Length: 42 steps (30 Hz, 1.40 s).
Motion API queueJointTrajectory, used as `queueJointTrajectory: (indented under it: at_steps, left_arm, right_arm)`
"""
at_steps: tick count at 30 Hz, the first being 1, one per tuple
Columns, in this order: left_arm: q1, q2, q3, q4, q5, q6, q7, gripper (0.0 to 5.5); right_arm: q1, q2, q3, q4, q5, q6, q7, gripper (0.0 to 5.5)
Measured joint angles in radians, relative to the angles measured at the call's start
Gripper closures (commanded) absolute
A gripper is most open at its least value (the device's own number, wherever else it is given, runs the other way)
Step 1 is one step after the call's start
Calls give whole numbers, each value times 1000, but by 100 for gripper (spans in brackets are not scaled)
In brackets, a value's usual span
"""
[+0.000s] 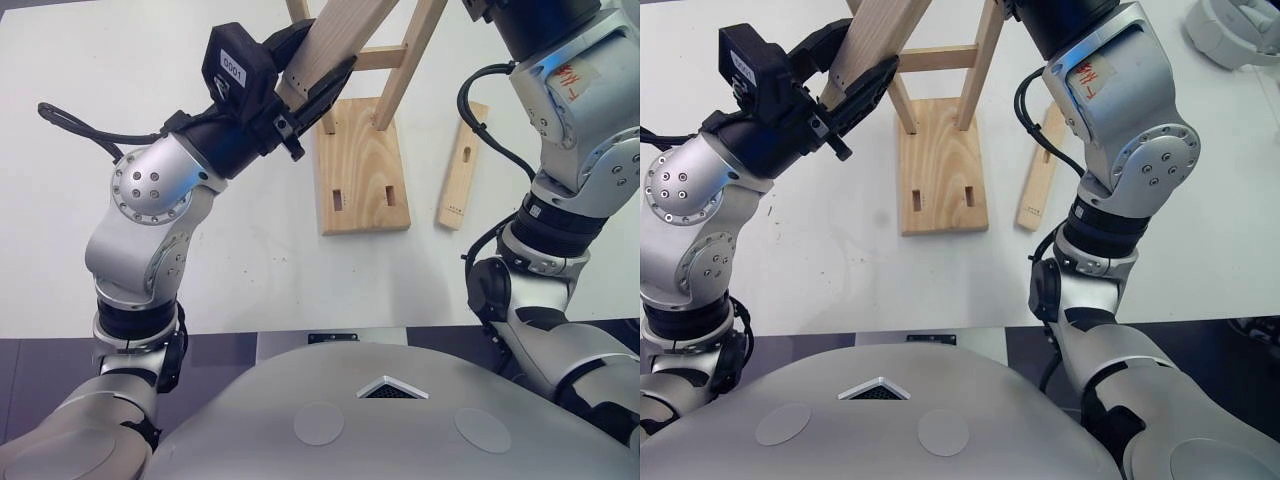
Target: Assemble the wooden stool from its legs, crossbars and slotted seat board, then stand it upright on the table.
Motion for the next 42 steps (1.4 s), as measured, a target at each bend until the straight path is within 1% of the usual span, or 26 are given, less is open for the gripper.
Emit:
queueJointTrajectory:
  at_steps: [7,9,17,18,21,22,24,28,32,37,41,42]
  left_arm:
    - [14,12,3,0,46,-21,-7,345]
    - [18,21,1,2,73,-32,-11,345]
    - [27,29,-8,4,84,-49,-21,345]
    - [27,29,-12,4,89,-50,-21,309]
    - [30,29,-17,10,104,-49,-23,253]
    - [39,29,-17,11,103,-47,-23,241]
    - [60,29,-13,10,93,-42,-26,200]
    - [93,29,32,-10,53,-36,-27,143]
    - [164,41,87,-55,26,-25,-25,75]
    - [335,65,107,-56,75,-47,-18,71]
    - [432,69,100,33,143,-72,-13,71]
    - [456,68,94,76,155,-75,-4,71]
  right_arm:
    - [0,-53,9,-9,10,-4,-44,416]
    - [0,-63,22,-14,8,-1,-53,443]
    - [5,-90,41,-26,-4,-5,-53,444]
    - [9,-94,42,-28,-8,-5,-47,445]
    - [12,-91,50,-59,-22,-11,-48,445]
    - [16,-91,47,-69,-22,-24,-49,445]
    - [43,-96,32,-99,-23,-36,-52,445]
    - [85,-153,-8,-141,-36,-45,-69,445]
    - [200,-259,-43,-205,-89,-36,-99,445]
    - [401,-330,-62,-332,-184,-32,-122,445]
    - [454,-352,-46,-377,-294,-41,-61,445]
    - [500,-348,-30,-381,-343,-45,-38,445]
